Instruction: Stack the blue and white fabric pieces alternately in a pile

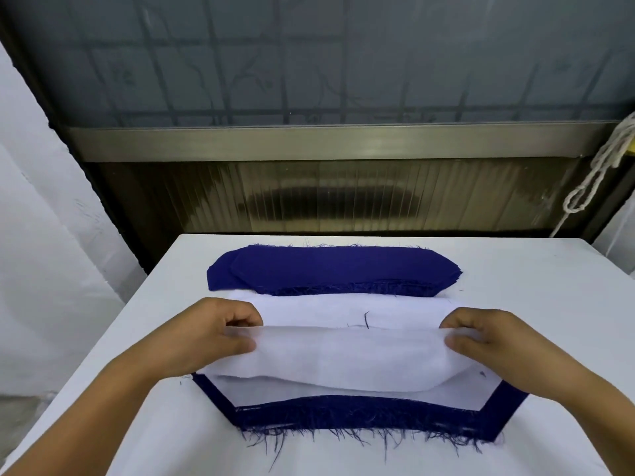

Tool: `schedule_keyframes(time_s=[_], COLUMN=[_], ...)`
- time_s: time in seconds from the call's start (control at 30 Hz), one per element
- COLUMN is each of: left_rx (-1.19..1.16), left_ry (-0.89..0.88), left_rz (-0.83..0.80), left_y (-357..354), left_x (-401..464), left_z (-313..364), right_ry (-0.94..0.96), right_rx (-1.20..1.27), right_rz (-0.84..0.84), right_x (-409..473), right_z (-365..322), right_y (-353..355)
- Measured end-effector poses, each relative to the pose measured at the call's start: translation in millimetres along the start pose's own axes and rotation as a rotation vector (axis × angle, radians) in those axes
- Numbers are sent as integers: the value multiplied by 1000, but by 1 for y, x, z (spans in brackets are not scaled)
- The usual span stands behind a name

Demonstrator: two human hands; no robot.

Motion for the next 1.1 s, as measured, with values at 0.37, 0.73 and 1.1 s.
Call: schedule_keyframes(time_s=[0.37, 0.73, 1.1], left_rx=[33, 147, 140], left_ry=[8, -209, -173], left_rz=[454, 388, 396], left_y=[29, -50, -58], left_x=[14, -38, -42], left_z=[1, -12, -27], right_ry=[198, 557, 597], right_rx=[-156, -394, -393], right_rz=[465, 464, 507], right_x=[17, -46, -55], right_z=[-26, 4, 13], right_y=[31, -46, -49])
Point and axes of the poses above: each hand's wrist, its own x-axis towards the middle knuckle, its own y-axis out of the back of the hand, z = x × y, the point moved 8 cm from there along x, towards the middle knuckle, and after that the axes turned 7 degrees about x, right-handed, at the moved point
